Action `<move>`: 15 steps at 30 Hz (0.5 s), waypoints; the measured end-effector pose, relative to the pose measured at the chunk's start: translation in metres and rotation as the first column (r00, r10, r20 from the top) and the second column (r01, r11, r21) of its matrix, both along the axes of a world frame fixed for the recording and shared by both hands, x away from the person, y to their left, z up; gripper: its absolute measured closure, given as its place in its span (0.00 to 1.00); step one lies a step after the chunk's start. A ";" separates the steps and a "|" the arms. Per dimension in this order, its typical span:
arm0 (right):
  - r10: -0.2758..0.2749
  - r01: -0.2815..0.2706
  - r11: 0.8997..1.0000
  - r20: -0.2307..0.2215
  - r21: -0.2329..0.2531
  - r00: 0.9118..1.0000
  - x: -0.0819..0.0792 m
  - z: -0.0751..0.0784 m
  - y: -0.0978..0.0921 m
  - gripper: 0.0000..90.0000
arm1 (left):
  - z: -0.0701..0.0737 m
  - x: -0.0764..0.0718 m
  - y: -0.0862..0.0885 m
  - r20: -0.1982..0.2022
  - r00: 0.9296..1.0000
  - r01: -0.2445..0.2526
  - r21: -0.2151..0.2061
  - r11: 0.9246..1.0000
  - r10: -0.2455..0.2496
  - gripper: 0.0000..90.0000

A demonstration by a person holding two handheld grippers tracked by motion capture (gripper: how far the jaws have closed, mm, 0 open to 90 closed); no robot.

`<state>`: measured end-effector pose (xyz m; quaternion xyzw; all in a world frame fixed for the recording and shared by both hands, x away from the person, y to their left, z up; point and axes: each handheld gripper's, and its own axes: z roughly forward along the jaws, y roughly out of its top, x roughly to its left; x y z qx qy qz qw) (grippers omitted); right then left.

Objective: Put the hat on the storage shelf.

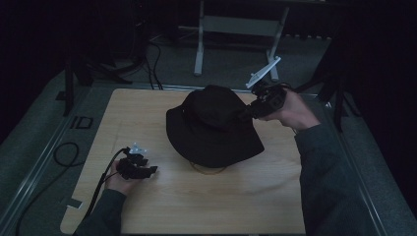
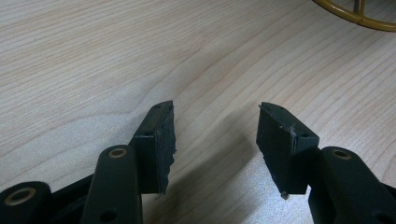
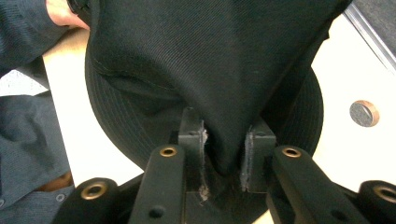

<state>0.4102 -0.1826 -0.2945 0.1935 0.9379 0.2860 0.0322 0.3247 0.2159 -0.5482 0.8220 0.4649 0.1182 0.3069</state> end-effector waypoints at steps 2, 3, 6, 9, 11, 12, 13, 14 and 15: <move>-0.001 0.001 1.000 0.001 0.004 1.000 0.000 0.000 0.000 0.77 | 0.000 0.000 0.000 0.000 1.000 0.000 0.000 1.000 0.000 0.52; -0.001 0.001 1.000 0.001 0.005 1.000 0.000 0.000 0.001 0.75 | 0.000 0.000 0.000 -0.001 1.000 0.000 0.000 1.000 0.000 0.52; -0.005 0.005 1.000 -0.020 0.005 1.000 0.001 0.000 0.002 0.67 | 0.000 0.000 0.000 0.000 1.000 0.000 0.000 1.000 0.000 0.52; -0.006 0.006 1.000 -0.021 0.013 1.000 0.002 0.002 0.002 0.58 | 0.000 0.000 0.000 -0.001 1.000 0.000 0.000 1.000 0.000 0.52; -0.007 0.007 1.000 -0.022 0.013 1.000 0.001 0.002 0.002 0.55 | 0.000 0.000 0.000 -0.001 1.000 0.000 0.000 1.000 0.000 0.52; -0.014 0.014 1.000 -0.047 0.008 0.999 0.002 0.003 0.001 0.45 | 0.000 0.000 0.000 0.000 1.000 0.000 -0.001 1.000 0.000 0.52; -0.019 0.020 1.000 -0.058 0.004 0.998 0.002 0.003 0.001 0.41 | 0.000 0.000 0.000 0.000 1.000 0.000 -0.001 1.000 0.000 0.52; -0.025 0.025 1.000 -0.055 -0.001 0.998 0.002 0.003 0.002 0.36 | 0.000 0.000 0.000 -0.001 1.000 0.000 -0.002 1.000 0.000 0.52; -0.036 0.035 0.999 -0.045 -0.010 0.998 0.002 0.003 0.002 0.30 | 0.000 0.000 0.000 -0.001 1.000 0.001 -0.002 1.000 -0.001 0.52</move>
